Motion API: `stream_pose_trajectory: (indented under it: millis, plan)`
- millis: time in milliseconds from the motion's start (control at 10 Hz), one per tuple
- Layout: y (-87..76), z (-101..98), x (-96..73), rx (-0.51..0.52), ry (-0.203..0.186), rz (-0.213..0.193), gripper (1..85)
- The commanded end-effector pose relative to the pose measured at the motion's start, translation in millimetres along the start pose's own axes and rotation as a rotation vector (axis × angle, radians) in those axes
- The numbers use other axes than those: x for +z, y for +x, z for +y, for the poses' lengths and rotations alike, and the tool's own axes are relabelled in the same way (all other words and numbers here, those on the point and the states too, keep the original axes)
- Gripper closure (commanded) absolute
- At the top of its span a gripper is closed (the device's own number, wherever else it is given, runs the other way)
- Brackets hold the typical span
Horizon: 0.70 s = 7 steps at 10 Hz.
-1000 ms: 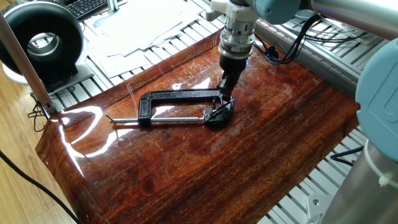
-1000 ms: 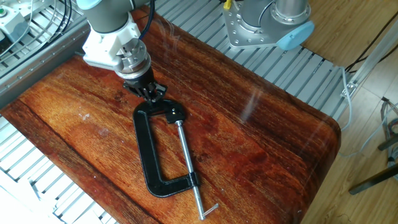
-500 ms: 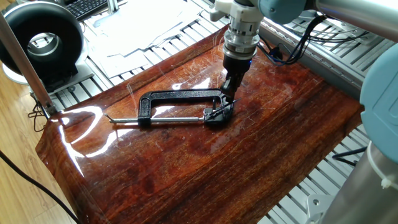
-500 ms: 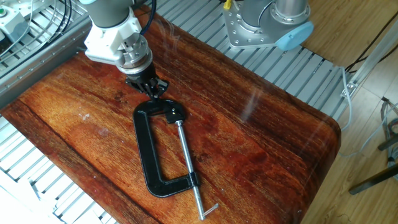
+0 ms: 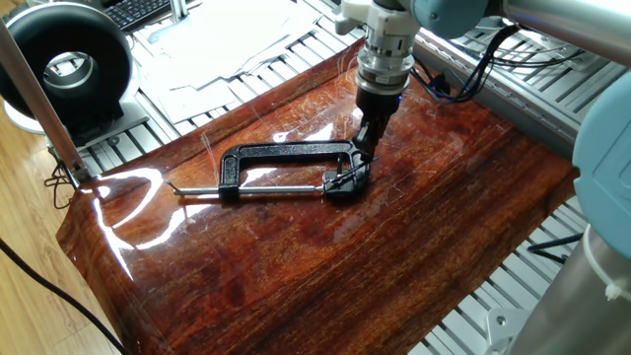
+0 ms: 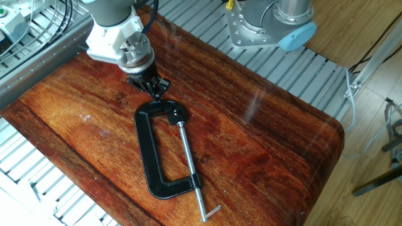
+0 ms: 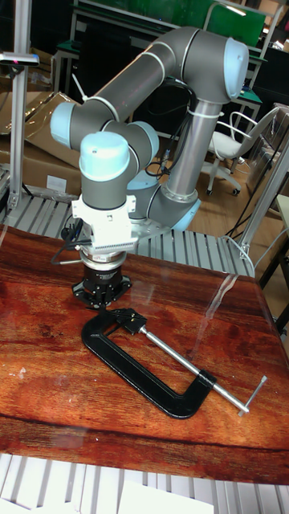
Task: Turn the hands of a clock
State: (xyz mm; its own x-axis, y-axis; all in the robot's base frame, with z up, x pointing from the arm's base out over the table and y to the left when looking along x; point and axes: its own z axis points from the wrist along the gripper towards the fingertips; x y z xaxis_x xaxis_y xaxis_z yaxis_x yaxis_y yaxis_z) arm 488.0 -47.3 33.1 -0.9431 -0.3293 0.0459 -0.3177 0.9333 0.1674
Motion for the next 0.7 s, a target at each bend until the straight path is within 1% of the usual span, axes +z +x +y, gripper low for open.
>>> stream_pose_trajectory:
  millis: [0, 200, 300, 400, 600]
  plan:
    - [-12.6, -6.0, -4.9, -0.011, 0.031, 0.003, 84.7]
    - [-22.5, -7.0, -1.3, -0.009, 0.041, -0.005, 84.7]
    - [-24.9, -9.9, -1.8, -0.012, 0.053, -0.009, 84.7]
    - [-26.5, -10.0, -4.3, -0.013, 0.054, -0.012, 84.7]
    - [-29.6, -13.6, -6.9, -0.029, 0.072, -0.015, 84.7]
